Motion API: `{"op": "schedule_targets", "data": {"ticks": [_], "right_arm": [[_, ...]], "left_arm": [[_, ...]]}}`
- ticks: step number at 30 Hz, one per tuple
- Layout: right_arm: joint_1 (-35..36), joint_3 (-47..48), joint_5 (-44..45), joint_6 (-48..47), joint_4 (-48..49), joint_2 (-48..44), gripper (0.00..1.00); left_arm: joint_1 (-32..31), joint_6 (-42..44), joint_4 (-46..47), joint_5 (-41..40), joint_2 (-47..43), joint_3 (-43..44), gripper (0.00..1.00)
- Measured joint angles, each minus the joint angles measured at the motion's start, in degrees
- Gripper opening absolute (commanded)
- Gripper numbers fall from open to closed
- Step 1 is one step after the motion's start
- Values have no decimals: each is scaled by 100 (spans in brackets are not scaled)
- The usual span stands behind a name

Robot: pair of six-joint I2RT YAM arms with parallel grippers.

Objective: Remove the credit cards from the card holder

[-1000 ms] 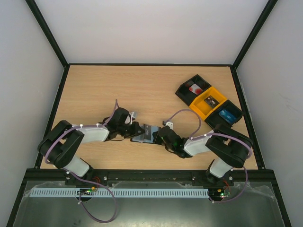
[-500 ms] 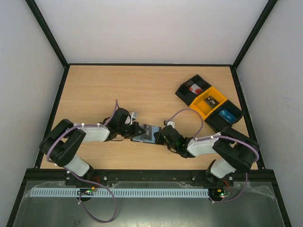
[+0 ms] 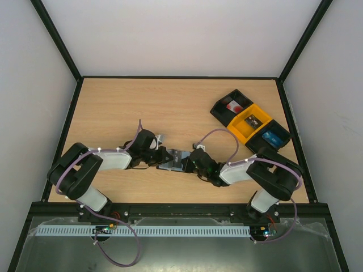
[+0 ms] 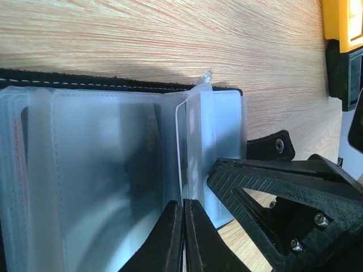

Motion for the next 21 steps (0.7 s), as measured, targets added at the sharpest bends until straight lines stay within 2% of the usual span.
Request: {"op": "schedule_targets", "data": {"ticks": [11,21], "right_arm": [[-37,31,11,181,140,223,4],[-37,-33,214,216,90,127,4]], "left_arm": [[116,98,-219,-55,-116,17,2],[358,199,-675,-140,-647,-81,2]]}}
